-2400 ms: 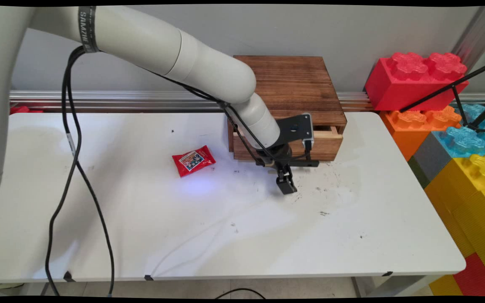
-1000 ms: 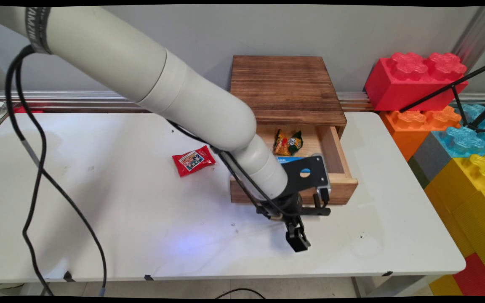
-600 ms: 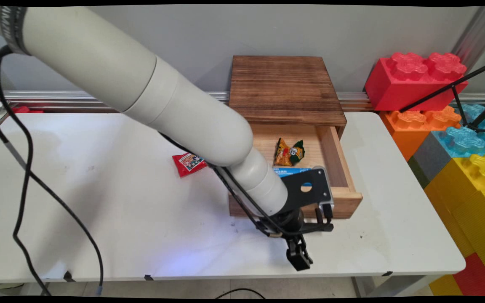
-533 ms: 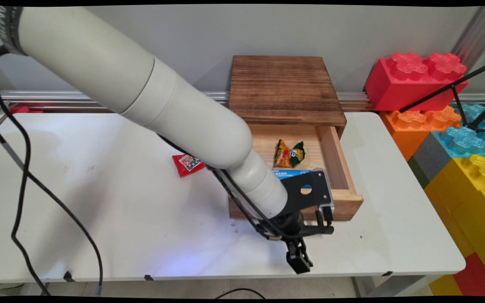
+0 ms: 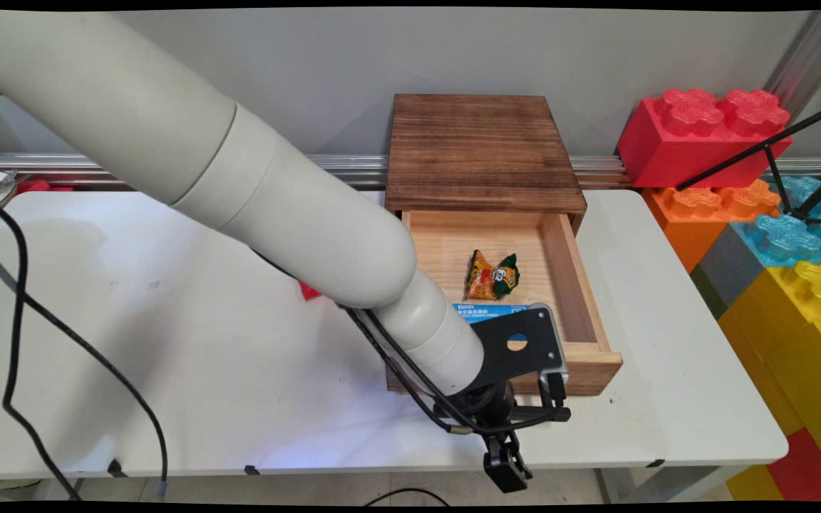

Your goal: Open the drawer

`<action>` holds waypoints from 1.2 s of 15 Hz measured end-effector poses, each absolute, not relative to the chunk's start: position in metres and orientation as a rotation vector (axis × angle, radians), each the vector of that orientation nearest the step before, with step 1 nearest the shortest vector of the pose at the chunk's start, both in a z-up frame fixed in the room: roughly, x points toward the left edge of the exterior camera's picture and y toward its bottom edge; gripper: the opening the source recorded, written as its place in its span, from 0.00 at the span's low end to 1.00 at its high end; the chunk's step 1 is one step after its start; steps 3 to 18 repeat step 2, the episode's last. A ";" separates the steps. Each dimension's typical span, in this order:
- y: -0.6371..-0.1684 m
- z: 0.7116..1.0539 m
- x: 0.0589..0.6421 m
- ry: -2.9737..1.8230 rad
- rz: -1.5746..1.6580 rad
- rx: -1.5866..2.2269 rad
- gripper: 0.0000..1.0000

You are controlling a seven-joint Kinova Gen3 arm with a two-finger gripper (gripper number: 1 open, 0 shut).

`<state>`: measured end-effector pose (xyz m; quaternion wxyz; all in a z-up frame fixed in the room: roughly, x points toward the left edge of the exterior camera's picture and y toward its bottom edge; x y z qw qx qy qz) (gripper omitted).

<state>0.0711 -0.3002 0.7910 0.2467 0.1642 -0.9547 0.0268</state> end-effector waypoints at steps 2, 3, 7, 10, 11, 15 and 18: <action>-0.297 0.797 0.070 -2.590 0.076 0.450 1.00; -0.297 0.797 0.070 -2.590 0.076 0.450 1.00; -0.297 0.797 0.070 -2.590 0.076 0.450 1.00; -0.297 0.797 0.070 -2.590 0.076 0.450 1.00; -0.297 0.797 0.070 -2.590 0.076 0.450 1.00; -0.297 0.797 0.070 -2.590 0.076 0.450 1.00; -0.297 0.797 0.070 -2.590 0.076 0.450 1.00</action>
